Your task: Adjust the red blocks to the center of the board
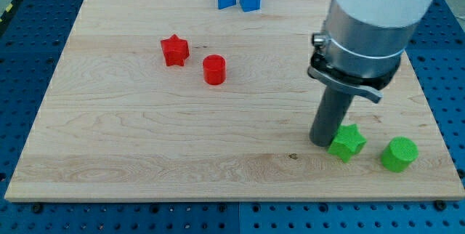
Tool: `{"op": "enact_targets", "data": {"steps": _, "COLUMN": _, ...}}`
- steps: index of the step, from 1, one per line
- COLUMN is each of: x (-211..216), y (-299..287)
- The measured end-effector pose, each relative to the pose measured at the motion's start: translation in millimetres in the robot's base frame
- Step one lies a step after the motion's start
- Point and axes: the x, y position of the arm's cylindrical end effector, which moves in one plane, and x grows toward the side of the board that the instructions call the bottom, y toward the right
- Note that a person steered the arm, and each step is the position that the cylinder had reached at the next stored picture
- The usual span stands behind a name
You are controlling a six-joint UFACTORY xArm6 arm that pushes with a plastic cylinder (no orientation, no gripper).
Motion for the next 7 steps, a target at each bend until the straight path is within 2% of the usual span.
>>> {"op": "enact_targets", "data": {"steps": 2, "x": 0.0, "y": 38.7}}
{"op": "enact_targets", "data": {"steps": 3, "x": -7.7, "y": 26.7}}
{"op": "enact_targets", "data": {"steps": 4, "x": -33.8, "y": -28.5}}
{"op": "enact_targets", "data": {"steps": 6, "x": -79.6, "y": -181.2}}
{"op": "enact_targets", "data": {"steps": 7, "x": -81.8, "y": -195.4}}
